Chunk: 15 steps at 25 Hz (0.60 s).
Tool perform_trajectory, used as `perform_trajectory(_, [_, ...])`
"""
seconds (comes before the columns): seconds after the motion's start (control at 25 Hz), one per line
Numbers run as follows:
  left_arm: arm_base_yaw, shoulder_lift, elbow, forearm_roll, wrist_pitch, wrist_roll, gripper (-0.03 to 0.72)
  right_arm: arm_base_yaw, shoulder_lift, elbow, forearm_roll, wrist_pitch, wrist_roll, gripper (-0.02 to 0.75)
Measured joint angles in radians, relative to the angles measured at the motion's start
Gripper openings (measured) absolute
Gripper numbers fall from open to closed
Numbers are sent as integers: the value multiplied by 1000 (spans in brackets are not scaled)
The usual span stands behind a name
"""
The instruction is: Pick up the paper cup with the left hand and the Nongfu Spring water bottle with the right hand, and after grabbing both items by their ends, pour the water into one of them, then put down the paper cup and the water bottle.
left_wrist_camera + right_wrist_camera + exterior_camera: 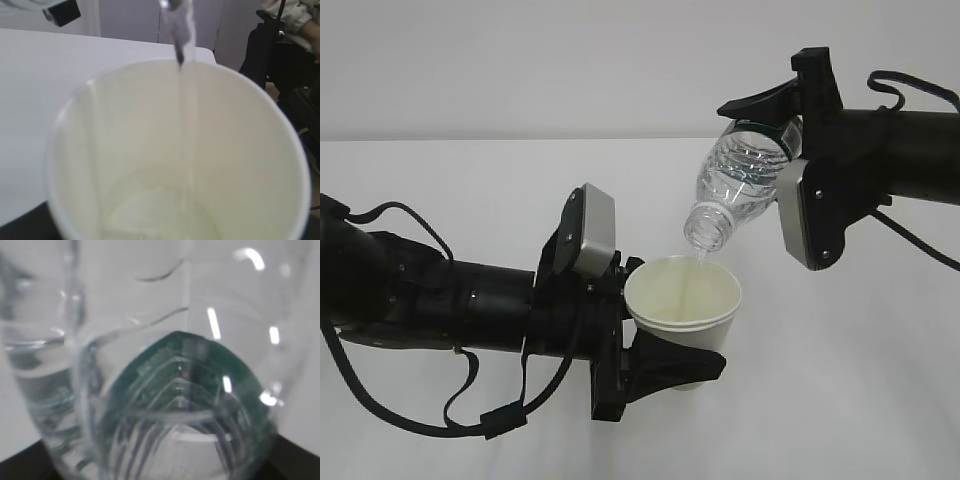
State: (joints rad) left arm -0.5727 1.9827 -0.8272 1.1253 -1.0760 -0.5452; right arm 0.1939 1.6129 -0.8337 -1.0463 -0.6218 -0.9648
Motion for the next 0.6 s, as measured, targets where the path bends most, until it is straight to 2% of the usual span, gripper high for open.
perform_trajectory(0.6, [0,0,0,2,20,0,477,0,0,0,0,-4,-8,491])
